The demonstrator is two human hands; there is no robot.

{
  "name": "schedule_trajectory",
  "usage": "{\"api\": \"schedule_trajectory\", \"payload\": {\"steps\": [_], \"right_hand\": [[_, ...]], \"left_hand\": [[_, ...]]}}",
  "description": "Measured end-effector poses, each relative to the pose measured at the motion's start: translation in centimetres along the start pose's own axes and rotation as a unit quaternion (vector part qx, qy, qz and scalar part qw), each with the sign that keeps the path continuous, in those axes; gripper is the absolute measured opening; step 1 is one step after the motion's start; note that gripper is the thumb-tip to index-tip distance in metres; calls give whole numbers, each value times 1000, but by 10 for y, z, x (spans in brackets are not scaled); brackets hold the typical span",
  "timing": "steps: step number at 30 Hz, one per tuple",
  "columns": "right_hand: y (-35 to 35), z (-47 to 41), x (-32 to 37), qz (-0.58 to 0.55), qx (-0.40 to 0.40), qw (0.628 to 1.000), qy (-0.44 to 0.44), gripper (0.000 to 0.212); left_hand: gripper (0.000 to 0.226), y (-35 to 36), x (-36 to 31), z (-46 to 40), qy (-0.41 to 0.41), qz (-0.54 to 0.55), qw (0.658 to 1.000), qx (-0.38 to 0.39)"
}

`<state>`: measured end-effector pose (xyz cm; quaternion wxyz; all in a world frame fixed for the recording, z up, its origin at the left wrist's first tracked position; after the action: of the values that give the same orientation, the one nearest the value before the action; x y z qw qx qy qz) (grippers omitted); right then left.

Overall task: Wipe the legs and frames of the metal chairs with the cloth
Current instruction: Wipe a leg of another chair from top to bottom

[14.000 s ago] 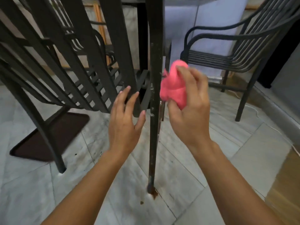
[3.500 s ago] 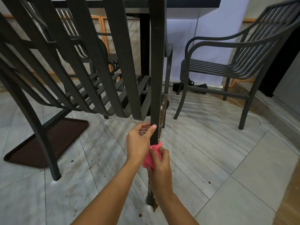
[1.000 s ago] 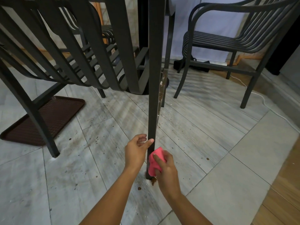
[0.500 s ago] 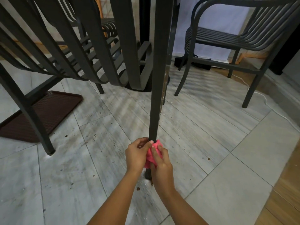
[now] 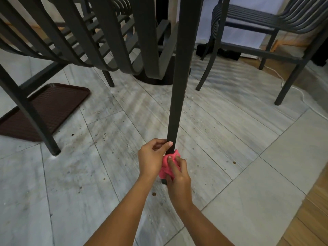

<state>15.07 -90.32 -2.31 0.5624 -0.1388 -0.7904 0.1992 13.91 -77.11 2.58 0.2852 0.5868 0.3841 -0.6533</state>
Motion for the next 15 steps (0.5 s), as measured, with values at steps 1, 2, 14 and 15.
{"api": "schedule_trajectory", "payload": {"steps": [1,2,14,15], "right_hand": [[2,2,-3,12,6,1000,1,39],[2,2,-4,21,6,1000,3,41],[0,6,-2,56,9,998,-13,14],[-1,6,-1,61,11,998,-24,15]], "left_hand": [[6,0,0,0,2,-3,1000,-2],[6,0,1,-1,2,-5,1000,-3],[8,1,-6,6,17,-15,1000,2],[9,1,-6,7,17,-13,1000,7]]}}
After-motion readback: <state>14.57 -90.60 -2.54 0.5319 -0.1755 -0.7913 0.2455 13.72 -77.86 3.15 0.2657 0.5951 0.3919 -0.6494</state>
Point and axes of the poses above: each hand's wrist, its own z-axis away from the middle knuckle, its own y-axis out of the palm, x = y × z, the point moved 10 cm from there along -z, towards the middle knuckle, and after that the axes turned 15 degrees about -x, right-handed, at the moved point
